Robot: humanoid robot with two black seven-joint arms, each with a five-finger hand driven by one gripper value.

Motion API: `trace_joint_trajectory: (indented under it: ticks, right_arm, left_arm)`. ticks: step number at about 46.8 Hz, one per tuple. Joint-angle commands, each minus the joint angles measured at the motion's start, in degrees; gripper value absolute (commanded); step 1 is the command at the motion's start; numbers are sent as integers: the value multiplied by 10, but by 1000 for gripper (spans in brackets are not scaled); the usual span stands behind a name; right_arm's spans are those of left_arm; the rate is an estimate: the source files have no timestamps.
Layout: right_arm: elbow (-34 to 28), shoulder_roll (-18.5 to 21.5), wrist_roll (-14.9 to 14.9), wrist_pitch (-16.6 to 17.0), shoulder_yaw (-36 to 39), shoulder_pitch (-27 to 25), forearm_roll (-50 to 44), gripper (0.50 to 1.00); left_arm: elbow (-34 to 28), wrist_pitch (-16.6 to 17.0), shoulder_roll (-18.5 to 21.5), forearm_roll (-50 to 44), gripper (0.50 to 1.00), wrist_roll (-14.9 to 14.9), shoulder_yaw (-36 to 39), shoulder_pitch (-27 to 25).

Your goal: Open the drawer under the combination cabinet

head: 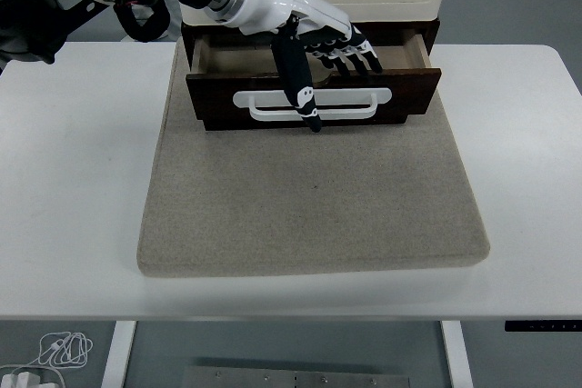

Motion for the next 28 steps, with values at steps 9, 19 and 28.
trace_joint_trajectory:
  ticks: [9,19,28]
  right_arm:
    - [0,0,0,0,0,0,0,926]
    - [0,0,0,0,0,0,0,926]
    - [0,0,0,0,0,0,0,926]
  left_arm:
    - [6,-12,3,-11,1000,0,-112,-1]
    - [23,-13,3,-20,1000,-26,-245,-2]
    - [76,-9,20,-20,1000,-78,-343,-22]
